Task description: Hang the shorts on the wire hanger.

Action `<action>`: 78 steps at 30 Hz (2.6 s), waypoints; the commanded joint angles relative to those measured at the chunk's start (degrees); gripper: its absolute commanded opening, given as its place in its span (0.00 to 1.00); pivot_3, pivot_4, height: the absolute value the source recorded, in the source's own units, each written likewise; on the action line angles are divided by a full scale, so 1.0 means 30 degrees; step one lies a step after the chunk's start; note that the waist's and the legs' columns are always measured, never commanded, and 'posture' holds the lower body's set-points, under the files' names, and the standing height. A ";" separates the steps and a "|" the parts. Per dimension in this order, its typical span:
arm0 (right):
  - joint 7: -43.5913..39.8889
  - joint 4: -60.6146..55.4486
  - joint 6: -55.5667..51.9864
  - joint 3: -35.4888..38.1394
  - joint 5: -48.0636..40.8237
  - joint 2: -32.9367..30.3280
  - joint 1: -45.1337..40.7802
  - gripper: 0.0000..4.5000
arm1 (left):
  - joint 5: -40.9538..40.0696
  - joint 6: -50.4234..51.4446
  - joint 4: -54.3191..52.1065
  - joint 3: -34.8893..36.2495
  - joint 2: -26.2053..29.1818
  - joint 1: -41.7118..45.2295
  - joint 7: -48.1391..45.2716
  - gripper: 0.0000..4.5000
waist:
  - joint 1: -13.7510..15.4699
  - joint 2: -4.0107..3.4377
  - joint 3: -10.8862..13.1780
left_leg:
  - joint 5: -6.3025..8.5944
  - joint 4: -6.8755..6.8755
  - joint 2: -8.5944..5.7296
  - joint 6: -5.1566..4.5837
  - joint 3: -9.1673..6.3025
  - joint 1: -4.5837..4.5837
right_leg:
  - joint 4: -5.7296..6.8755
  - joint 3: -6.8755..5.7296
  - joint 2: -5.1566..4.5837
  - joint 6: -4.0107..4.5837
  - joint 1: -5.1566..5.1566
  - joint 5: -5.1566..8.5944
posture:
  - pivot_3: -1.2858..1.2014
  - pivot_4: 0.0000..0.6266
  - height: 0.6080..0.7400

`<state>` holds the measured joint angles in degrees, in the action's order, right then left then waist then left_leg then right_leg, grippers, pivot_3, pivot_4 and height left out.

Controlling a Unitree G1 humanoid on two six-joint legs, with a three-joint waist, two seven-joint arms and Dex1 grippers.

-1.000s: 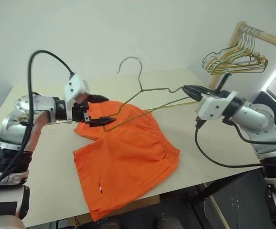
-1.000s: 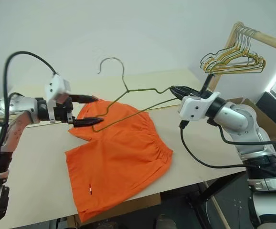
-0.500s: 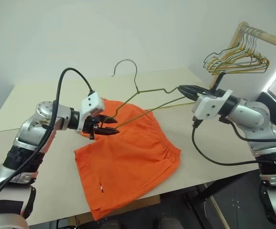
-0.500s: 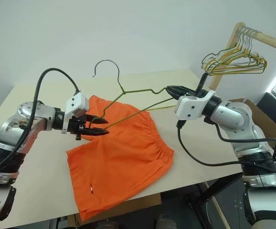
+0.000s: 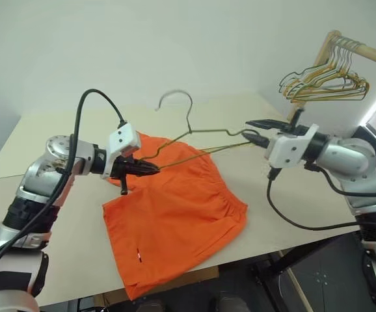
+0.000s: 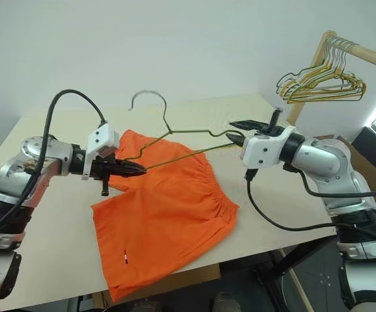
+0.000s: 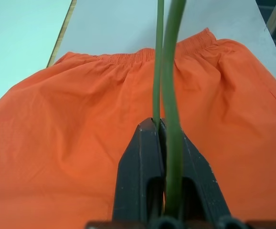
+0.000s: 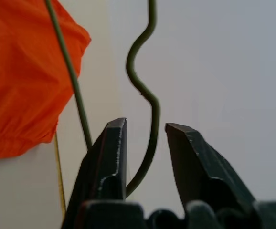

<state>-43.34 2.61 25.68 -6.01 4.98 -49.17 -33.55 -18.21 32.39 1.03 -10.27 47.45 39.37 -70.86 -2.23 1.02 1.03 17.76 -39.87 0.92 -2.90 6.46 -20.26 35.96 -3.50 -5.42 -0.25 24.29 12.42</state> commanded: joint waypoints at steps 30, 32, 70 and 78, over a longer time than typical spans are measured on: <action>-1.2662 0.2502 -1.9857 -0.8273 -0.1213 0.1942 -0.9198 0.40 | 0.3357 -0.3879 -0.0521 -0.0761 0.1071 0.0339 -0.1486 0.00 | 0.0545 -0.0014 0.0003 | 0.0061 -0.0331 -0.0030 -0.0082 -0.0037 -0.0456 | 0.0191 -0.0116 -0.0023 -0.0078 0.0310 -0.0051 | 0.53 0.00 1.00; -1.2746 0.2578 -1.9842 -0.8209 -0.1143 0.2080 -0.9210 0.23 | 0.3329 -0.3882 -0.0532 -0.0727 0.1057 0.0349 -0.1487 0.00 | 0.0520 -0.0014 0.0003 | 0.0061 -0.0333 -0.0030 -0.0082 -0.0038 -0.0445 | 0.0205 -0.0111 -0.0021 -0.0082 0.0307 -0.0053 | 0.53 0.00 1.00; -1.2190 0.2604 -3.5973 -0.3533 -1.0451 -0.6328 0.1588 0.00 | -0.2803 -0.3811 -0.6116 0.5224 0.0886 -0.6999 0.0391 1.00 | 0.0910 -0.0062 0.0030 | 0.0194 -0.0364 -0.0014 -0.0299 -0.0025 -0.0083 | 0.0165 -0.0038 -0.0087 -0.0050 -0.0001 -0.0070 | 0.54 0.00 1.00; -1.5096 0.2486 -3.3955 -0.5252 -1.1220 -0.7482 0.1434 0.00 | -0.3255 -0.3587 -0.6702 0.5436 0.1383 -0.7510 0.0433 1.00 | 0.0996 -0.0066 0.0032 | 0.0197 -0.0356 -0.0004 -0.0289 -0.0026 -0.0083 | 0.0095 -0.0041 -0.0075 -0.0057 -0.0020 -0.0075 | 0.55 0.00 1.00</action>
<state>-85.53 10.90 -77.93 -22.07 -27.29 -69.58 -27.91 -27.14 21.55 -17.46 3.96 50.75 16.65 -70.10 0.75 0.82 1.13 18.35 -40.93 0.91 -3.76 6.38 -20.52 36.24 -3.63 -5.64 -0.43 24.23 12.19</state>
